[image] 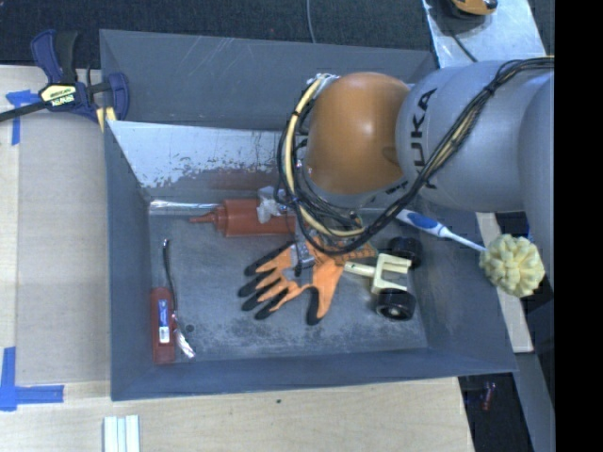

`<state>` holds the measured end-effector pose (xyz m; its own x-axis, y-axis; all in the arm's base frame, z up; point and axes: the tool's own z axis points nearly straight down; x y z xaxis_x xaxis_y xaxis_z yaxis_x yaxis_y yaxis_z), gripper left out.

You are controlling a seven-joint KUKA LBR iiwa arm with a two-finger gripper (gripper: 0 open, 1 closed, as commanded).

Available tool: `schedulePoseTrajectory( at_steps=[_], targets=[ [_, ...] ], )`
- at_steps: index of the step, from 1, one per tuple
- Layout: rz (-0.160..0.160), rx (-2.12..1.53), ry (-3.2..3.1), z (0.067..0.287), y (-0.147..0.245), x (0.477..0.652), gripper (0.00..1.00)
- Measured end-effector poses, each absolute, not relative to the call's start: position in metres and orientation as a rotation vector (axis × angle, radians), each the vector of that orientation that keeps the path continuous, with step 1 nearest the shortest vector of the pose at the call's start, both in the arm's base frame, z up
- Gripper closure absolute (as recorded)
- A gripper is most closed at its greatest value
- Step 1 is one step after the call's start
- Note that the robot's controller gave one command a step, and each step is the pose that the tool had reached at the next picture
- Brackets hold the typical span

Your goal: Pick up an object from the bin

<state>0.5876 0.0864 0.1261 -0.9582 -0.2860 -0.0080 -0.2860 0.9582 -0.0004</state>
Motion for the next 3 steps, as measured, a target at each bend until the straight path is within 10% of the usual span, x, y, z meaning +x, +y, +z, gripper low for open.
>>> schedulePoseTrajectory(
  at_steps=[2, 3],
  targets=[
    [0.003, -0.157, 3.149, 0.085, 0.082, 0.582, 0.0],
    [0.006, -0.252, 3.123, 0.072, 0.078, 0.585, 1.0]
  ],
)
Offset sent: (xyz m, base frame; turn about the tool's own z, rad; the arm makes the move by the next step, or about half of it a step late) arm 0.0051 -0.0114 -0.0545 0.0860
